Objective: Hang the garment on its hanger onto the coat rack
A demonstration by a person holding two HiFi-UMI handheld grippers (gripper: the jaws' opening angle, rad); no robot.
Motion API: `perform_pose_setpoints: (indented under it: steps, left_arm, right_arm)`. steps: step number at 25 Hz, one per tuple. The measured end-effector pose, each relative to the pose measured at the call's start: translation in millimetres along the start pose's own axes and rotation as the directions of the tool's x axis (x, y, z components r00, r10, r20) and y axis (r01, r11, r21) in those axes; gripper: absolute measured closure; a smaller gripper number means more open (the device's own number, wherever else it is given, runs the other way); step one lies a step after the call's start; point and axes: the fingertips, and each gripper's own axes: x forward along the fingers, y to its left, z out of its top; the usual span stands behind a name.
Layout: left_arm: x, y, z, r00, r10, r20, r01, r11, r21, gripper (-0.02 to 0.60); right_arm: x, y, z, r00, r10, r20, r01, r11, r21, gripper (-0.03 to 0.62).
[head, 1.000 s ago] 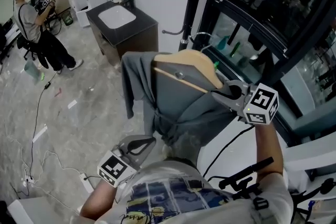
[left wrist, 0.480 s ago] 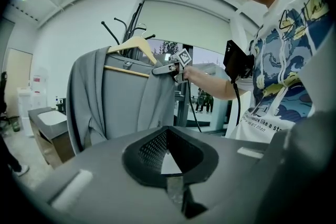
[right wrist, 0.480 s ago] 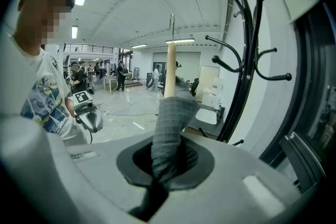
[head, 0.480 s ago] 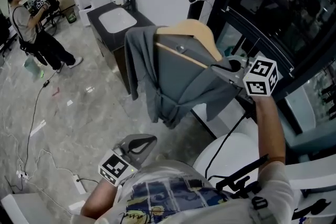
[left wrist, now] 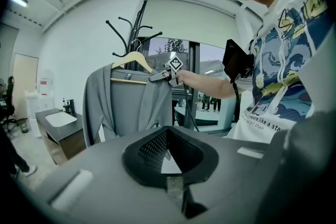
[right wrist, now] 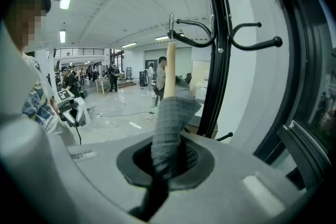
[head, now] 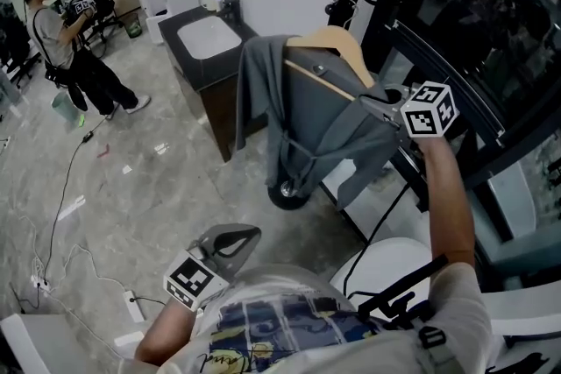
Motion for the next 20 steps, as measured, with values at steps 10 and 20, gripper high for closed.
perform_pose_setpoints:
  steps: [10,20]
  left_arm:
    - [1,7,-5,1.000,0.004,-0.020,-0.004,1.000,-0.013,0.578]
    - [-14,5,-8,0.999,0.003,-0.032,-0.003,1.000,-0.014,0.578]
  right_arm:
    - [26,-18,-21,0.999,-0.001,-0.033,0.002,0.999,0.035,0.583]
    - [37,-24,-28,1.000,-0.015,-0.027,0.017,0.996,0.083,0.582]
